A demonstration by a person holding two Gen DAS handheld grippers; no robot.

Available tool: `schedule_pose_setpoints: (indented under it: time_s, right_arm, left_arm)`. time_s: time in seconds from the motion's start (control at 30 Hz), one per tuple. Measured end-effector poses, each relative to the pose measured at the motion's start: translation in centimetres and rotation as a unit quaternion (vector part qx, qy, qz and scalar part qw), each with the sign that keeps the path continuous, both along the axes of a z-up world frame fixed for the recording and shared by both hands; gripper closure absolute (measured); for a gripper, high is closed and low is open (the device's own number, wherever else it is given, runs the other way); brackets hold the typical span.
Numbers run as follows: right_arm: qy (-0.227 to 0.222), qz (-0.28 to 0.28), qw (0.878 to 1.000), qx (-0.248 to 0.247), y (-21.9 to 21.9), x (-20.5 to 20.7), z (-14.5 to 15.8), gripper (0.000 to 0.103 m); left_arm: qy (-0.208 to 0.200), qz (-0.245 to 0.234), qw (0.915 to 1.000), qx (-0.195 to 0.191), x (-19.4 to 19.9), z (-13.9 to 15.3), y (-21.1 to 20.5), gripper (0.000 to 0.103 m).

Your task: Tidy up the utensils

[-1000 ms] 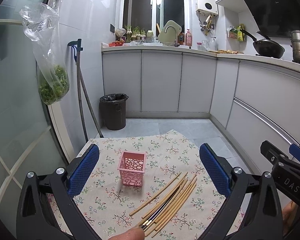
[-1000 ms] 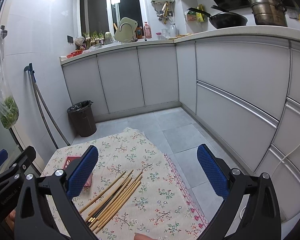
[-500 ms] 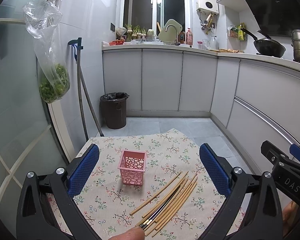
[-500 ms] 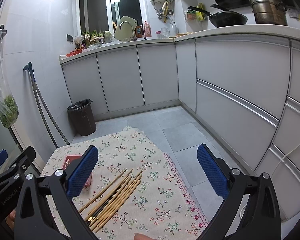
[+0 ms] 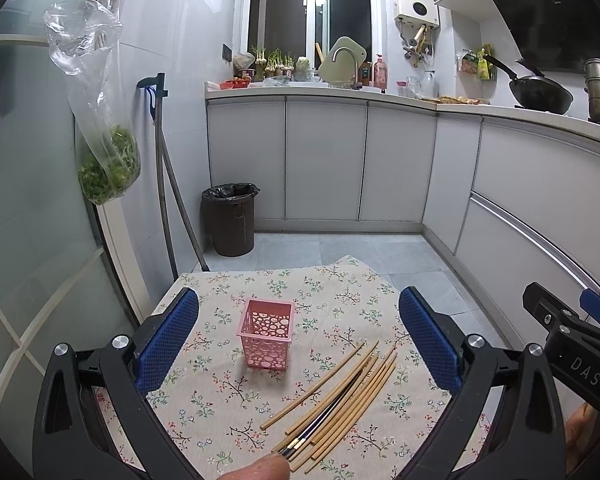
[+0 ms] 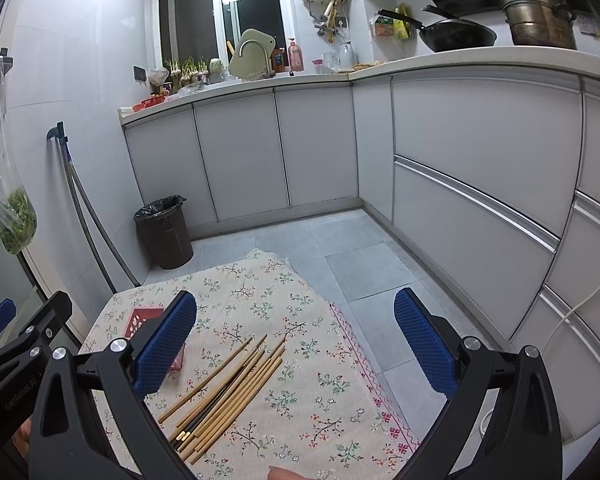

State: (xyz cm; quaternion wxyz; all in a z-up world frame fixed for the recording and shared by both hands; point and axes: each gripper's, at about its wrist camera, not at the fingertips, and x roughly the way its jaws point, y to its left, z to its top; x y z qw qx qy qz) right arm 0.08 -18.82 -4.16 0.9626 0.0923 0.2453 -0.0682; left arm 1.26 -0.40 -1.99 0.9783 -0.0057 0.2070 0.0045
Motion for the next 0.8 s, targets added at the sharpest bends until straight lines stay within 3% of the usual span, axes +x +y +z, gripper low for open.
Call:
schedule_pose_setpoints:
  time_s: [0.63, 0.8]
  right_arm:
    - [0.007, 0.0, 1.0, 0.002, 0.2, 0.2, -0.1, 0.007]
    - [0.019, -0.01, 0.999, 0.025, -0.5, 0.8, -0.1, 0.007]
  left_arm:
    - [0.007, 0.001, 1.0, 0.003, 0.3, -0.3, -0.1, 0.007]
    - [0.036, -0.019, 0.9991, -0.013, 1.5, -1.0, -0.3, 0.007]
